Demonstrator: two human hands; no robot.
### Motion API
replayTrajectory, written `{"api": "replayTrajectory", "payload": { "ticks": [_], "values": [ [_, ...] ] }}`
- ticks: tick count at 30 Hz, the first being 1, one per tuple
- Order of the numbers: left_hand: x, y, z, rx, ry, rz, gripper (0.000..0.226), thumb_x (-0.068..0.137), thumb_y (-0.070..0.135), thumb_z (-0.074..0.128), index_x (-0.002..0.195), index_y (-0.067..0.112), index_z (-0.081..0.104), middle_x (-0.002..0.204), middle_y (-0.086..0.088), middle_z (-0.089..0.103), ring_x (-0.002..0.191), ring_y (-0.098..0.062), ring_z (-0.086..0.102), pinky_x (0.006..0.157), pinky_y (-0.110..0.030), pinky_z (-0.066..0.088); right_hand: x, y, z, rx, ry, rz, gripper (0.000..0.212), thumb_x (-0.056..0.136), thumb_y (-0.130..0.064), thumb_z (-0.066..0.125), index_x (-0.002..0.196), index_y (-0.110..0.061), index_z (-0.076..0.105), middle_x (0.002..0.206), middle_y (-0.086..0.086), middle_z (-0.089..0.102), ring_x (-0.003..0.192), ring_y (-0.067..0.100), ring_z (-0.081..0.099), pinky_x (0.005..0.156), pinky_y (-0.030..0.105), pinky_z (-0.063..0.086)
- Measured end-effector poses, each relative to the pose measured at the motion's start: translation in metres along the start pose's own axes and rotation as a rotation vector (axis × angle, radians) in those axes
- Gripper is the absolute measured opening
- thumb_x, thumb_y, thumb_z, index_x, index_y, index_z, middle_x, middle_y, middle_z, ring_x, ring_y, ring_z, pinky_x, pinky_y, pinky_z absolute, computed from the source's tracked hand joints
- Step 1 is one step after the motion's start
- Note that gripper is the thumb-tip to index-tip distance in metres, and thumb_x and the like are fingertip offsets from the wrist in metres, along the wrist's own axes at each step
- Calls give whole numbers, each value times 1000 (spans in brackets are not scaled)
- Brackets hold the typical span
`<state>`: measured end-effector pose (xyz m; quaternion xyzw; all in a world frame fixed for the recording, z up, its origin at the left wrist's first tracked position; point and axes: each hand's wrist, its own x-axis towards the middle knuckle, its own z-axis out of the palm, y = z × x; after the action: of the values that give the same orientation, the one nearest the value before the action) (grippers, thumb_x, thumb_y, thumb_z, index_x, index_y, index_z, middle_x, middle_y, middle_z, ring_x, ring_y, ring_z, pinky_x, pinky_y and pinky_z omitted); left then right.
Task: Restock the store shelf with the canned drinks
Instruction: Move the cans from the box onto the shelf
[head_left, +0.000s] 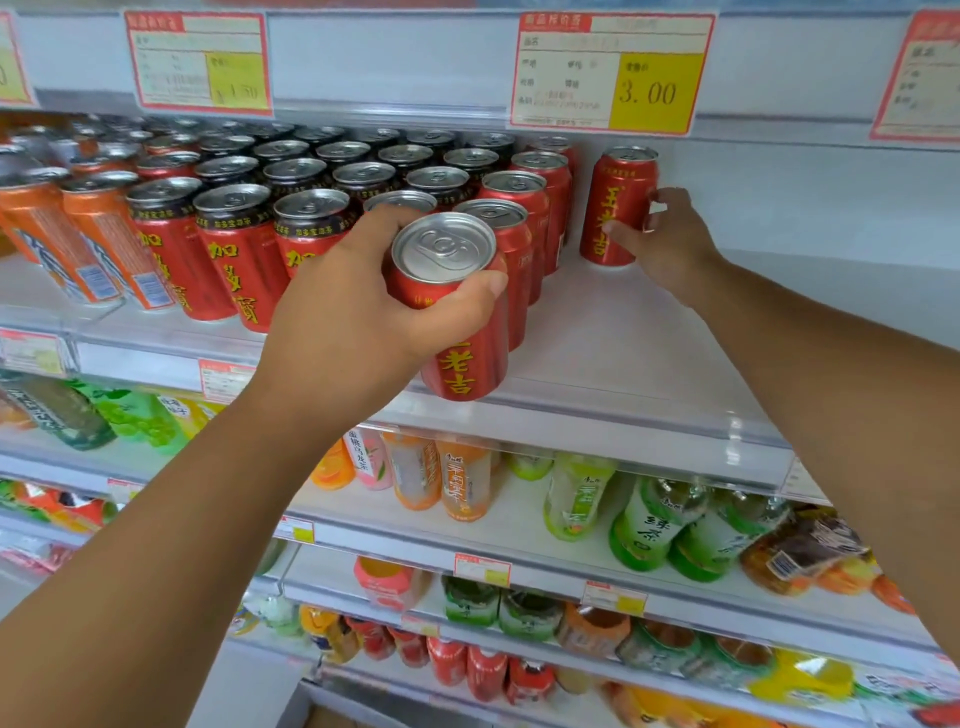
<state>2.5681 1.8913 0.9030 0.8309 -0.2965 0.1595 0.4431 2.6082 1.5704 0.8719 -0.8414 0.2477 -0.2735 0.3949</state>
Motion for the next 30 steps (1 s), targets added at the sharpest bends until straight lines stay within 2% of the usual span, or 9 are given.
{"api": "replayTrajectory", "payload": {
  "ticks": [5, 13, 18, 21, 23, 25, 26, 28, 30],
  "values": [
    [-5, 0, 2, -28, 33, 15, 45, 67, 75, 55, 100, 44, 54, 80, 44, 59, 78, 20, 56, 63, 0, 36, 17, 3, 15, -9, 10, -10, 64, 88, -38, 67, 137, -11, 35, 132, 14, 53, 118, 28, 55, 95, 33, 43],
    [-6, 2, 5, -32, 34, -1, 44, 69, 74, 53, 102, 45, 55, 83, 43, 60, 78, 18, 57, 64, -1, 37, 24, 7, 24, -60, -21, -57, 60, 93, -41, 57, 142, -13, 36, 138, 12, 51, 124, 29, 52, 102, 34, 41],
    [-7, 6, 6, -88, 34, -14, 48, 67, 71, 60, 103, 40, 62, 87, 35, 66, 83, 15, 61, 67, -2, 39, 8, -6, 13, -50, -11, 97, 83, 94, -39, 56, 154, -12, 6, 157, 12, 25, 139, 29, 35, 104, 34, 35],
    [-7, 13, 8, -98, 24, -16, 48, 64, 73, 58, 99, 41, 64, 87, 33, 66, 83, 15, 61, 68, -4, 42, -22, -28, -4, -13, 41, 111, 77, 89, -36, 61, 152, -18, 20, 151, 11, 31, 127, 26, 46, 83, 30, 41],
    [-6, 19, 11, -109, 20, -18, 47, 63, 74, 58, 97, 43, 64, 87, 34, 66, 83, 14, 61, 68, -6, 42, -53, -37, -13, 59, 34, 12, 63, 86, -29, 64, 142, -23, 39, 138, 8, 45, 116, 16, 53, 81, 26, 44],
    [-5, 25, 16, -135, 11, -15, 49, 62, 75, 58, 99, 42, 65, 87, 32, 67, 84, 12, 62, 72, -12, 45, -95, -39, -20, 181, -79, -103, 51, 77, -21, 68, 125, -31, 52, 118, 0, 58, 102, 4, 58, 84, 21, 46],
    [-4, 28, 18, -138, 7, -9, 51, 62, 75, 58, 101, 42, 65, 87, 31, 68, 85, 11, 63, 73, -14, 46, -116, -39, -24, 261, -199, -145, 59, 72, -20, 67, 126, -32, 51, 117, 0, 60, 105, 4, 59, 89, 24, 47],
    [-1, 35, 22, -119, -14, 5, 55, 62, 76, 56, 103, 41, 65, 87, 28, 69, 86, 9, 64, 75, -18, 50, -152, -40, -34, 366, -460, -216, 81, 64, -21, 68, 139, -32, 38, 132, -1, 56, 122, 8, 53, 103, 33, 43],
    [2, 41, 30, -118, -47, 21, 59, 62, 76, 56, 105, 38, 66, 92, 23, 71, 90, 4, 65, 81, -27, 54, -176, -43, -39, 362, -583, -306, 93, 65, -30, 78, 144, -35, 30, 140, -10, 51, 129, 5, 48, 106, 30, 40]
  ]
}}
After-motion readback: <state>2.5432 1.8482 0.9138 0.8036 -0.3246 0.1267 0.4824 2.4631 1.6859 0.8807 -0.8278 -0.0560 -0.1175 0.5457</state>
